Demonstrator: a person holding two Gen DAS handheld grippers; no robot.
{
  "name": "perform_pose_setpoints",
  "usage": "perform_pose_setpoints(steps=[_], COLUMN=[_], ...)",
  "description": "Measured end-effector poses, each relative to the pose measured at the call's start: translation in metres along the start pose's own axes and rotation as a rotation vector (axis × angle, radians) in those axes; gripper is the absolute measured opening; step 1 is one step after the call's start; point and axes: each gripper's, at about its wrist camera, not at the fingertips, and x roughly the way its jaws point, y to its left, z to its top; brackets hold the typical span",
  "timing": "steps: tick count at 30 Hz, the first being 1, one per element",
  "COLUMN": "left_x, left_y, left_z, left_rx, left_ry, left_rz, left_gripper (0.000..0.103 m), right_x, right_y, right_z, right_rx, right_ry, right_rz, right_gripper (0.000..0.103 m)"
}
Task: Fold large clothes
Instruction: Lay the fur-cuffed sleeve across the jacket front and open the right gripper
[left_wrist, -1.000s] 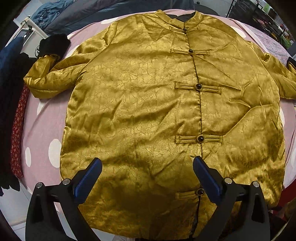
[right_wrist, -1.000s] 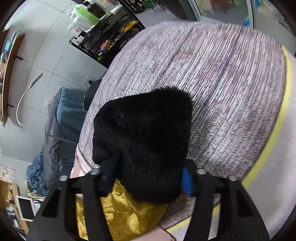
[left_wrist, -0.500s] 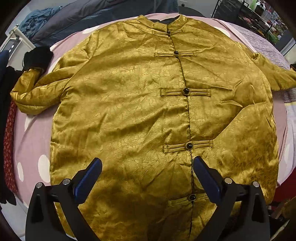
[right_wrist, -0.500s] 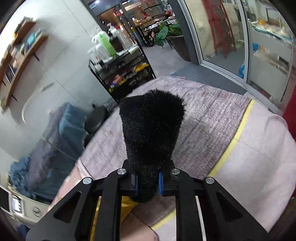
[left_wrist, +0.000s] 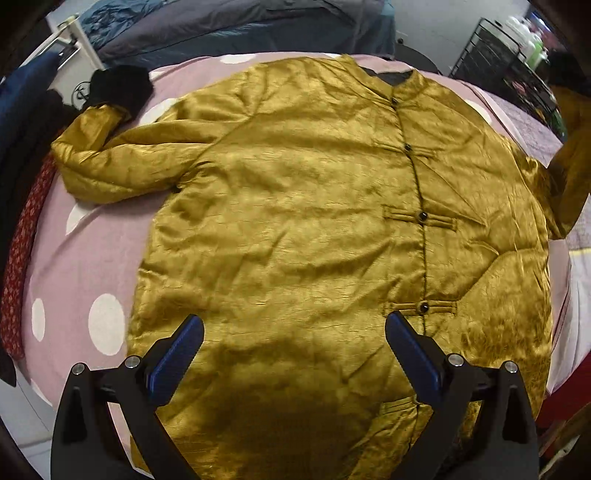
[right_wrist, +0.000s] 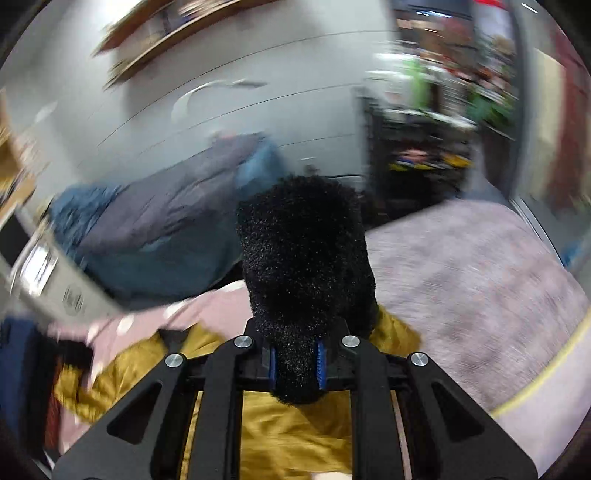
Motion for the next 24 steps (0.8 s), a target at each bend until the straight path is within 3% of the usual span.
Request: perform_pose_setpoints(steps=[4, 8, 12, 18, 19, 20, 21, 22, 23, 24], left_x=[-0.007, -0.01, -0.009, -0.004, -0.003, -0.003, -0.002, 0.0, 0.001, 0.001], left_y=[0.026, 0.05, 0.072, 0.092, 0.092, 0.093, 0.092, 0.091, 0.089, 0.088], left_z=[-0.006, -0.017, -0.028, -0.034, -0.033, -0.03, -0.027, -0.022, -0.016, -0.012], left_rx=[-0.069, -0.14, -0.19, -0.241, -0.241, -0.241, -0.239, -0.237, -0.232, -0.227], left_ry=[-0.019, -0.017, -0.007, 0.011, 0.012, 0.012, 0.012, 0.013, 0.012, 0.01], left_rz=[0.014, 0.023, 0.043, 0.056, 0.056, 0.055, 0.054, 0.052, 0.047, 0.042], left_gripper=[0.097, 0.097, 0.097, 0.097, 0.097, 0.097, 0.097, 0.097, 0.097, 0.097], right_x=[0.042, 0.076, 0.097, 0.118, 0.122, 0.124, 0.126, 0.125, 0.12, 0.112], right_y=[0.135, 0.223, 0.272, 0.311, 0.319, 0.323, 0.327, 0.33, 0.329, 0.327], right_z=[-0.034, -0.091, -0.139, -0.17, -0.178, -0.181, -0.187, -0.191, -0.194, -0.196], right_rx=[-0.286, -0.456, -0.544, -0.544, -0.565, -0.586, -0.612, -0.634, -0.646, -0.663], right_ry=[0.089, 0.179, 0.226, 0.276, 0.294, 0.315, 0.348, 0.374, 0.378, 0.374], right_rz=[0.086, 0.119, 0.093, 0.076, 0.082, 0.091, 0.118, 0.158, 0.195, 0.232], right_gripper=[0.016, 0.016, 0.016, 0.02, 0.023, 0.037, 0.065, 0.08, 0.088, 0.088])
